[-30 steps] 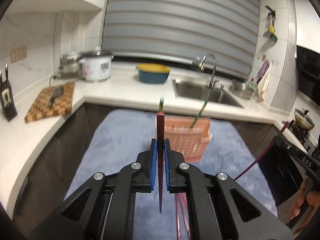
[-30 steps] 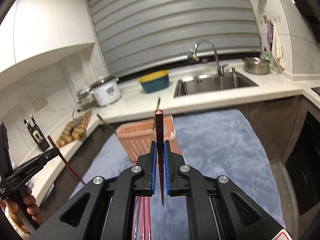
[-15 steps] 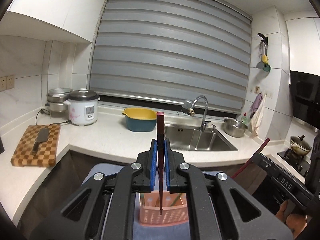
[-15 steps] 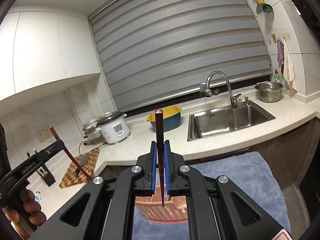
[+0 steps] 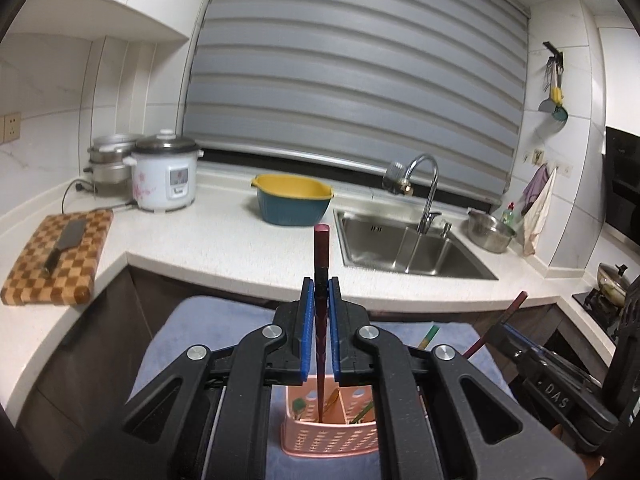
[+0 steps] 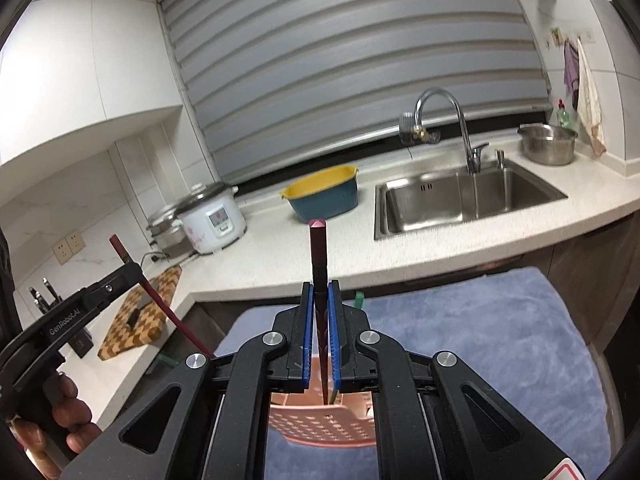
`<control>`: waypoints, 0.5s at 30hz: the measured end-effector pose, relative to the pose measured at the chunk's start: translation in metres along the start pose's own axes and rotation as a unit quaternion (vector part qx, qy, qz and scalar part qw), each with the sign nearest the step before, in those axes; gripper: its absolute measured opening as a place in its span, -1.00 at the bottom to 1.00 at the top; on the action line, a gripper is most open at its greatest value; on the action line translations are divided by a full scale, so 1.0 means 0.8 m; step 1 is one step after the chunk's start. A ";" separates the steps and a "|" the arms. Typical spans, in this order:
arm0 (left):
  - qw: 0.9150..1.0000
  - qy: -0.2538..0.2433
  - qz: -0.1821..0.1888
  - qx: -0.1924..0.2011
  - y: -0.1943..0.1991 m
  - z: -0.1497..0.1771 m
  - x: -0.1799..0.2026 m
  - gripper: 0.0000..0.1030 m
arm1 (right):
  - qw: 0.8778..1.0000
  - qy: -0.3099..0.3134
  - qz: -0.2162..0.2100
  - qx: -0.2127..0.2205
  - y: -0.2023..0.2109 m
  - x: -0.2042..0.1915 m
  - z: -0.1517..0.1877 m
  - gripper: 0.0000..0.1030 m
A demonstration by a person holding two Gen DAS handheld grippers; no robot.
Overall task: Organize utensils
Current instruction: 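Lower both red chopsticks into the pink holder and open both tools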
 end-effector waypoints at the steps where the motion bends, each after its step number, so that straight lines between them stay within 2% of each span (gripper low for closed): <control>1: 1.000 0.000 -0.002 -0.005 -0.005 0.003 -0.001 -0.86 | 1.000 -0.001 0.001 -0.006 -0.006 0.002 0.004 -0.87; 9: 0.999 0.007 -0.012 -0.030 -0.031 0.026 -0.010 -0.85 | 0.999 -0.004 0.009 -0.038 -0.038 0.008 0.026 -0.86; 12: 0.999 0.014 -0.007 -0.032 -0.032 0.027 -0.010 -0.80 | 0.999 -0.007 0.008 -0.038 -0.039 0.010 0.029 -0.77; 13: 0.999 0.016 -0.007 -0.031 -0.030 0.027 -0.011 -0.60 | 0.999 -0.009 0.009 -0.036 -0.037 0.011 0.030 -0.73; 14: 0.999 0.016 -0.010 -0.029 -0.028 0.027 -0.012 -0.27 | 0.999 -0.009 0.009 -0.037 -0.036 0.012 0.031 -0.69; 15: 0.999 0.018 -0.014 -0.025 -0.025 0.027 -0.012 -0.14 | 0.999 -0.010 0.010 -0.037 -0.035 0.013 0.032 -0.68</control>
Point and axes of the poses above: each gripper's, at about its wrist camera, not at the fingertips, and y roughly against the way its jaws point, x to its right, z to its underside, the point moved 7 cm from there along -y, roughly the way its jaws point, and after that the axes turned 12 degrees about -x, right-handed, at the moved point
